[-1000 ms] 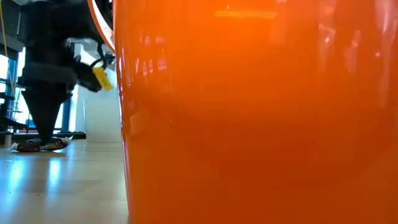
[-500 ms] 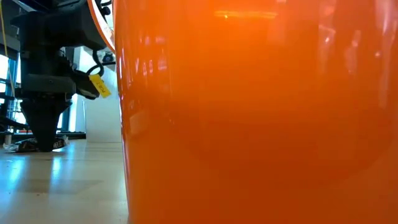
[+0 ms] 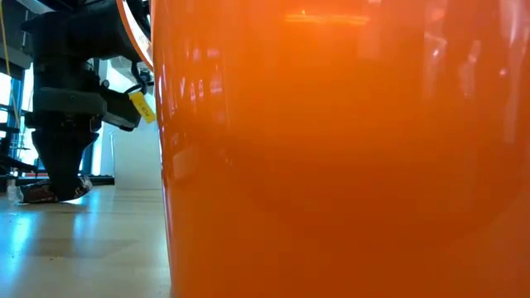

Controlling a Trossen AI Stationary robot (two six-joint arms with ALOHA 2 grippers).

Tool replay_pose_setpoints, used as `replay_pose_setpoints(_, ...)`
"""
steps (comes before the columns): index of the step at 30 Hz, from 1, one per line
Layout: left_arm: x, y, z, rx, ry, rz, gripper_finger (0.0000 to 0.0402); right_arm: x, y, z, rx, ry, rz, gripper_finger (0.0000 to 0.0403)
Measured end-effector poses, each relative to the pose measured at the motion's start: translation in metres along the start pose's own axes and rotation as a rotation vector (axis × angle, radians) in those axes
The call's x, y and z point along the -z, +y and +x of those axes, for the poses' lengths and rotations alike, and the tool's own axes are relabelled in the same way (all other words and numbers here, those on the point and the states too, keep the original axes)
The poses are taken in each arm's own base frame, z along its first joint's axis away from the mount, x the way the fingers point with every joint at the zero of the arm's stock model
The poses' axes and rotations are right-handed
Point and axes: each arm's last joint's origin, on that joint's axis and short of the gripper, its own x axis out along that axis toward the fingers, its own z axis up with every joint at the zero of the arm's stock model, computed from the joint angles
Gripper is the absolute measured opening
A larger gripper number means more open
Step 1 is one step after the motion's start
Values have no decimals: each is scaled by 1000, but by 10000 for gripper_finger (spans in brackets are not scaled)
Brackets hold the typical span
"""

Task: Organize candy in baskets
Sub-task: Put the brown chocolate into the orange bucket

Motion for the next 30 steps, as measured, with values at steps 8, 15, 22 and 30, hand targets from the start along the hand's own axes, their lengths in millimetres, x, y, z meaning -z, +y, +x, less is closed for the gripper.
replay_pose_setpoints(8, -13, -20, -20, 103, -25, 79, 38, 0, 0, 0, 1, 0, 0, 138)
replay_pose_setpoints(15, -33, -45, -61, 181, -92, 168, 42, 0, 0, 0, 0, 0, 0, 138)
replay_pose_setpoints(22, -47, -74, -121, 288, -211, 329, 42, 0, 0, 0, 0, 0, 0, 138)
replay_pose_setpoints(30, -51, -103, -151, 489, -400, 409, 42, 0, 0, 0, 0, 0, 0, 138)
